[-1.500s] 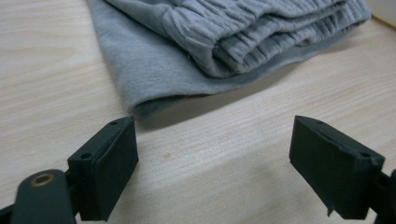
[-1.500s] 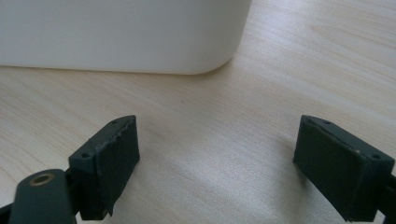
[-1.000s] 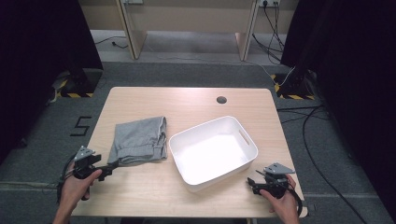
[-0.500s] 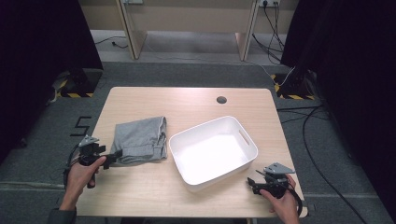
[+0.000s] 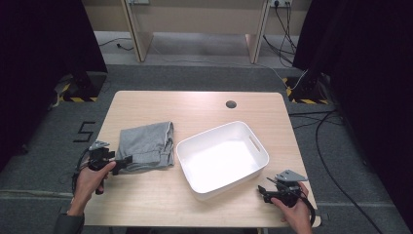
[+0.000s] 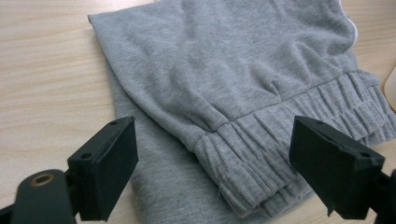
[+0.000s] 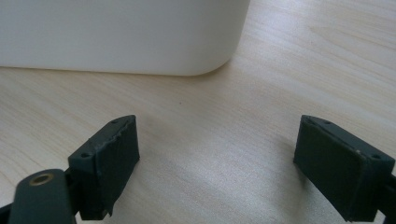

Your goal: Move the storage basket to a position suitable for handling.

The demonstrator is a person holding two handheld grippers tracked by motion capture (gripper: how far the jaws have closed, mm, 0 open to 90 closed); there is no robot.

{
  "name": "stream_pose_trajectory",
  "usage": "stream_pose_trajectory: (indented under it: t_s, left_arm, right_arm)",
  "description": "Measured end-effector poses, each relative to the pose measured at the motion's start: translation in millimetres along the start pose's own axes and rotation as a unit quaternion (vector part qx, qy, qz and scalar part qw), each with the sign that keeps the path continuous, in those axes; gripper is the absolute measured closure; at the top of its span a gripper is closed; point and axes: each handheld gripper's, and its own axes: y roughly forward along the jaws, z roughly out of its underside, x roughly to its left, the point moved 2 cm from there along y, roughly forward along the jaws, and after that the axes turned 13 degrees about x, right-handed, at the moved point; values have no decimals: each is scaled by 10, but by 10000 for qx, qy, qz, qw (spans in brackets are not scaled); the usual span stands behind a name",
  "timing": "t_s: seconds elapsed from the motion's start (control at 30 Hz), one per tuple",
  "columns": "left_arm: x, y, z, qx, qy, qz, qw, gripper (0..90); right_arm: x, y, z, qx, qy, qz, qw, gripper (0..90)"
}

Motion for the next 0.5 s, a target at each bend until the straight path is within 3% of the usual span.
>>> stream_pose_trajectory:
  t_s: [0.2, 0.3, 0.5]
  left_arm:
    - [7, 27, 5, 29, -35, -23, 10000, 150]
    - [-48, -20, 3, 1, 133, -159, 9998, 150]
    - [-286, -135, -36, -192, 404, -82, 9990, 150]
  right_arm:
    - [0, 0, 0, 2, -6, 0, 10000, 147]
    - [0, 0, 0, 2, -6, -1, 10000, 147]
    - [0, 1, -2, 6, 9, -1, 10000, 147]
